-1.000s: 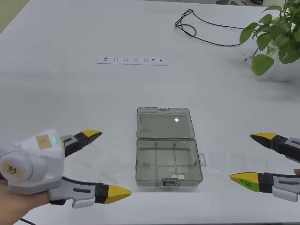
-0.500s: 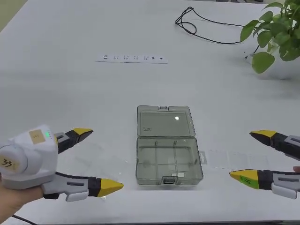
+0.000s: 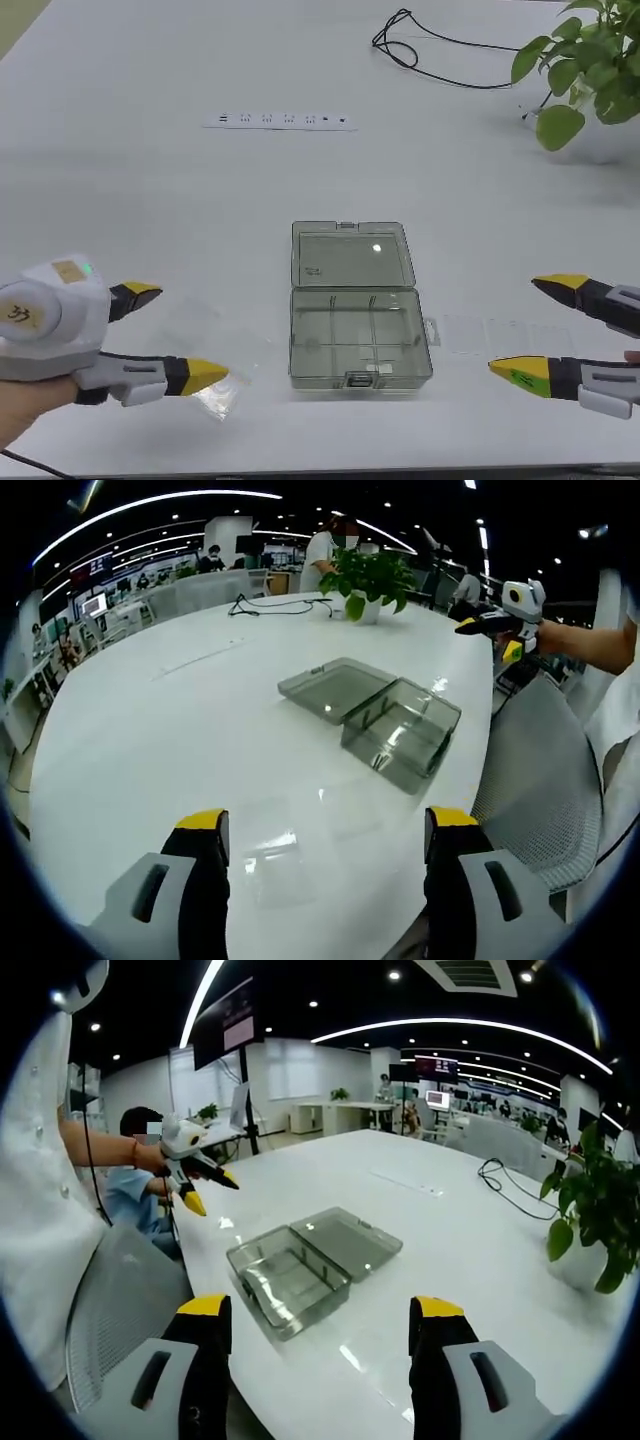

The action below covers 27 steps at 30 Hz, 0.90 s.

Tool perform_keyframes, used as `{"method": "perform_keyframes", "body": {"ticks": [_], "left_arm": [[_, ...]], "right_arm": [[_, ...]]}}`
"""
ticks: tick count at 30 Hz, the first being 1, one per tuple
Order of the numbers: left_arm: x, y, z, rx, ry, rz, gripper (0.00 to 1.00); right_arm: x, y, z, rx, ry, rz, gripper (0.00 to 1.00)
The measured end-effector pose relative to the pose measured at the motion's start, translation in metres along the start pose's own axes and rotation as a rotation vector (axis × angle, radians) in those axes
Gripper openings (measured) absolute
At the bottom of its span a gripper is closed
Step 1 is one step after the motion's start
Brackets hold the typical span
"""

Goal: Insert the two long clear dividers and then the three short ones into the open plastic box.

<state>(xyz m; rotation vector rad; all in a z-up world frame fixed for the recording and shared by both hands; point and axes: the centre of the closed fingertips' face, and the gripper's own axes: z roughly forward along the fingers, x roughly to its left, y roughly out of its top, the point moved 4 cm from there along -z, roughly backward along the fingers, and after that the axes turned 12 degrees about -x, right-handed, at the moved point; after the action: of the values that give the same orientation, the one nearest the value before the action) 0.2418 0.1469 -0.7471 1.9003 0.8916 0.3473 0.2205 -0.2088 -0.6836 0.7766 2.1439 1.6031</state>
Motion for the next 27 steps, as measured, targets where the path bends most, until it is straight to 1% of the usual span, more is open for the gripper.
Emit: {"method": "perform_keyframes", "body": {"ticks": [1, 2, 4, 5, 6, 7, 10, 11, 14, 16, 19, 20, 21, 24, 25, 27], "left_arm": [[0.003, -0.001, 0.0, 0.0, 0.003, 0.001, 0.8], [0.004, -0.002, 0.0, 0.009, 0.009, -0.004, 0.78], [0.007, -0.008, -0.002, 0.048, 0.028, -0.029, 0.73], [0.008, -0.008, -0.001, 0.05, 0.032, -0.039, 0.71], [0.009, -0.009, -0.001, 0.052, 0.039, -0.044, 0.71], [0.012, -0.011, -0.001, 0.067, 0.054, -0.052, 0.71], [0.016, -0.016, -0.001, 0.094, 0.074, -0.065, 0.69], [0.018, -0.02, -0.002, 0.12, 0.087, -0.068, 0.68], [0.022, -0.024, 0.0, 0.151, 0.105, -0.075, 0.64], [0.022, -0.026, 0.001, 0.161, 0.109, -0.081, 0.63], [0.023, -0.031, 0.003, 0.201, 0.116, -0.099, 0.6], [0.023, -0.032, 0.004, 0.208, 0.118, -0.1, 0.59], [0.025, -0.035, 0.004, 0.231, 0.13, -0.104, 0.58], [0.026, -0.038, 0.006, 0.261, 0.144, -0.102, 0.56], [0.028, -0.04, 0.007, 0.28, 0.153, -0.1, 0.55], [0.029, -0.043, 0.008, 0.299, 0.165, -0.091, 0.52]], "right_arm": [[0.0, 0.0, 0.0, -0.001, 0.0, 0.0, 0.73], [0.0, 0.0, 0.0, -0.001, 0.0, 0.0, 0.73], [0.001, 0.0, 0.0, -0.001, 0.0, 0.001, 0.73], [0.001, 0.0, 0.0, -0.003, 0.0, 0.001, 0.73], [0.001, 0.0, 0.0, -0.003, -0.001, 0.002, 0.73], [0.001, 0.0, 0.0, -0.004, -0.002, 0.004, 0.73], [0.001, 0.0, 0.0, -0.006, -0.002, 0.004, 0.72], [0.001, 0.0, 0.0, -0.006, -0.002, 0.004, 0.72], [0.001, 0.0, 0.0, -0.009, -0.003, 0.005, 0.72], [0.002, 0.0, 0.0, -0.008, -0.004, 0.005, 0.72], [0.003, 0.0, 0.0, -0.009, -0.002, 0.007, 0.72], [0.003, 0.0, 0.0, -0.009, -0.002, 0.007, 0.72], [0.003, -0.001, 0.0, -0.008, -0.001, 0.008, 0.72], [0.003, -0.001, 0.0, -0.011, -0.002, 0.009, 0.72], [0.003, 0.0, 0.0, -0.011, -0.003, 0.009, 0.72], [0.003, 0.0, 0.0, -0.014, -0.004, 0.008, 0.72]]}}
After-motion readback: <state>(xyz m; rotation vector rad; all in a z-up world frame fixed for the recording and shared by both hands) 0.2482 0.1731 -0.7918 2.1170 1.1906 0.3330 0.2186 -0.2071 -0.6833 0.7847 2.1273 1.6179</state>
